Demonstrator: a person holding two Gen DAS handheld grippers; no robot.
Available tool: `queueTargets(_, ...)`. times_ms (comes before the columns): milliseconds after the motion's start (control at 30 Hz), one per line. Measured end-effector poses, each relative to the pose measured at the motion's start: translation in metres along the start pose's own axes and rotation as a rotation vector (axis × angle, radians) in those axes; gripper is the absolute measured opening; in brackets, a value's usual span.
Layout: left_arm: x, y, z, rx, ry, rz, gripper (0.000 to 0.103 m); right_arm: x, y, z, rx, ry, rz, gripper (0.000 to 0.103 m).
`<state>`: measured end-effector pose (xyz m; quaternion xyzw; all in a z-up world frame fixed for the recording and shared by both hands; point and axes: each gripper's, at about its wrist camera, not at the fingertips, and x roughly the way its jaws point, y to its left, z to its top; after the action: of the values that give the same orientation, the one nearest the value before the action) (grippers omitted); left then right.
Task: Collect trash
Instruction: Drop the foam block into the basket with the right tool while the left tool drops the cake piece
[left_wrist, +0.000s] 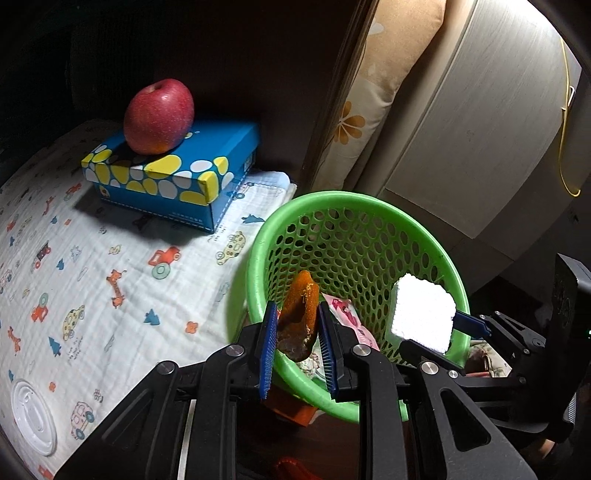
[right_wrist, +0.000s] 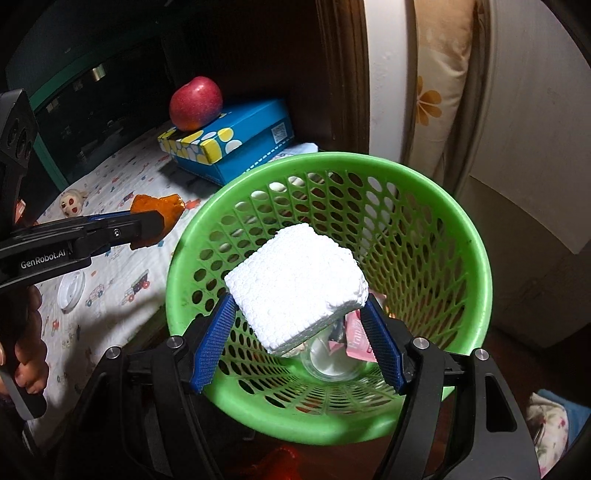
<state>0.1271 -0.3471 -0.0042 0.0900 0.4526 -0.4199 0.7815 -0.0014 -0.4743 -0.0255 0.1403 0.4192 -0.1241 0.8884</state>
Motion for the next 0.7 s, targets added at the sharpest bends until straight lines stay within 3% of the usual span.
queueTargets(333, 0.020, -0.023, 0.000, 0.030, 0.033, -0.025, 0.024, -0.003, -0.017, -0.005, 0.033, 0.002, -0.016, 0.070)
queueTargets(633, 0.021, -0.030, -0.001, 0.034, 0.028, -0.031, 0.047, -0.006, -0.029, -0.008, 0.061, 0.002, -0.023, 0.075)
queueTargets(700, 0.019, -0.028, -0.002, 0.029, 0.024, -0.032, 0.047, -0.007, -0.030, -0.009, 0.064, 0.002, -0.019, 0.075)
